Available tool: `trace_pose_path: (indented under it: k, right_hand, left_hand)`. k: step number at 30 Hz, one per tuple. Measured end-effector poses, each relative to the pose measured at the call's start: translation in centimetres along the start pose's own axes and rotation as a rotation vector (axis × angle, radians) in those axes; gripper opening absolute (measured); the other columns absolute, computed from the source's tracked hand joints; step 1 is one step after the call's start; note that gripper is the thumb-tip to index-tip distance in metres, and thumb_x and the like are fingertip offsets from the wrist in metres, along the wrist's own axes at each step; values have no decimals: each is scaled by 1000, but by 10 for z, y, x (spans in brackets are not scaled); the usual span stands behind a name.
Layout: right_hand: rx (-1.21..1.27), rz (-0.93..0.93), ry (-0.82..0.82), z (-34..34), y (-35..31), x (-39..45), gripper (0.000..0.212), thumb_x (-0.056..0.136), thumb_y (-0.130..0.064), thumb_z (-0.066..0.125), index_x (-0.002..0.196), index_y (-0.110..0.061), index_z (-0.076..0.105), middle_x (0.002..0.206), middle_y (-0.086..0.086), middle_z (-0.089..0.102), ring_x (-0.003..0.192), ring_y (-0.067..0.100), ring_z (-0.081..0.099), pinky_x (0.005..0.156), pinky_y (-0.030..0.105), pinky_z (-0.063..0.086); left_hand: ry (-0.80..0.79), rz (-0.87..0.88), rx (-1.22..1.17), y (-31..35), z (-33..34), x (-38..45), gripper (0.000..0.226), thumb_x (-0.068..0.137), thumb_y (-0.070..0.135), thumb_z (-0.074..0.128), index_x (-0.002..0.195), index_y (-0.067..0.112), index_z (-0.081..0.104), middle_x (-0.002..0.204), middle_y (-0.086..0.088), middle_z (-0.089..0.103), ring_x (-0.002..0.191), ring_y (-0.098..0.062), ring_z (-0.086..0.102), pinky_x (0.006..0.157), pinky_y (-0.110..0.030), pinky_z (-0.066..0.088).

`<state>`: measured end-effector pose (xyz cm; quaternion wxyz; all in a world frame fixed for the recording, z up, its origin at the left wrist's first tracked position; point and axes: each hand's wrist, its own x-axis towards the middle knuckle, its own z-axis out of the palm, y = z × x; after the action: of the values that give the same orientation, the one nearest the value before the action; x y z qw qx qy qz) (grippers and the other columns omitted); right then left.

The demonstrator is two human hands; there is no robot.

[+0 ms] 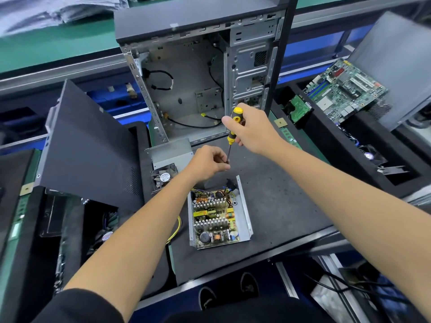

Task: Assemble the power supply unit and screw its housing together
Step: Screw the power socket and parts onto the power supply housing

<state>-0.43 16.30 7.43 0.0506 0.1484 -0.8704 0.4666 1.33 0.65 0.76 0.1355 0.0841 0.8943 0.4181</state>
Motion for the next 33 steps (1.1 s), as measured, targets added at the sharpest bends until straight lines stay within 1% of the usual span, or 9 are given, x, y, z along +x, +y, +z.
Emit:
trace_pose_path:
  k: [5, 9, 12, 16, 20, 24, 29, 31, 33]
  right_hand:
    - [-5, 13, -12, 1, 0, -3, 28, 96, -31, 53, 80, -11, 41, 67, 5, 51, 46, -1, 54, 43, 12, 44]
    - [-15, 25, 0, 1, 1, -4, 30, 96, -33, 54, 80, -12, 41, 71, 11, 55, 46, 4, 56, 44, 16, 47]
    - [-24, 34, 5, 0, 1, -4, 30, 96, -34, 54, 81, -10, 43, 74, 15, 58, 47, 5, 57, 47, 21, 52]
    - [-22, 25, 15, -1, 0, -4, 29, 96, -33, 54, 80, -12, 42, 71, 11, 56, 46, 0, 56, 46, 17, 50]
    - [-16, 35, 22, -4, -1, -4, 30, 96, -33, 54, 80, -11, 42, 69, 8, 54, 45, 2, 56, 47, 20, 52]
    - [-14, 55, 25, -6, 1, -5, 29, 96, -33, 54, 80, -11, 42, 68, 6, 53, 45, 1, 55, 46, 17, 50]
    - [23, 57, 59, -8, -2, -5, 30, 96, -33, 54, 77, -13, 42, 71, 13, 59, 48, 11, 61, 46, 21, 52]
    - [11, 62, 50, -8, -2, -6, 30, 96, -34, 54, 78, -13, 42, 70, 10, 59, 48, 8, 60, 47, 20, 52]
    - [-10, 65, 37, -7, -1, -6, 29, 96, -34, 54, 78, -14, 42, 69, 7, 57, 47, 4, 59, 48, 19, 52]
  left_hand:
    - [-3, -1, 24, -3, 3, -2, 16, 80, 15, 77, 77, 18, 62, 72, 3, 61, 66, -9, 53, 66, -23, 45]
    - [4, 4, 46, -3, 4, -3, 17, 79, 18, 77, 76, 17, 60, 70, 5, 59, 65, -8, 51, 61, -18, 42]
    - [16, 3, 37, -3, 5, -4, 17, 79, 18, 77, 77, 17, 60, 72, 3, 60, 66, -10, 51, 63, -20, 44]
    - [14, 11, 3, -1, 5, -5, 21, 79, 12, 77, 75, 18, 58, 83, -2, 67, 72, -13, 56, 73, -28, 50]
    - [32, 50, -25, 1, 6, -6, 22, 79, 8, 76, 75, 22, 59, 79, 2, 64, 69, -9, 55, 69, -21, 47]
    - [54, 61, -55, 1, 4, -5, 20, 78, 4, 76, 82, 17, 62, 75, 5, 62, 71, -8, 57, 68, -16, 47]
    - [32, 78, -48, 1, 3, -4, 26, 77, 6, 77, 76, 25, 59, 81, -2, 66, 71, -9, 57, 70, -24, 51]
    - [31, 81, -49, 1, 4, -4, 27, 76, 7, 78, 74, 26, 59, 83, -4, 67, 72, -10, 57, 73, -28, 52]
    - [26, 84, -40, 1, 6, -3, 26, 77, 8, 78, 75, 27, 60, 78, 2, 64, 72, -10, 58, 74, -28, 52]
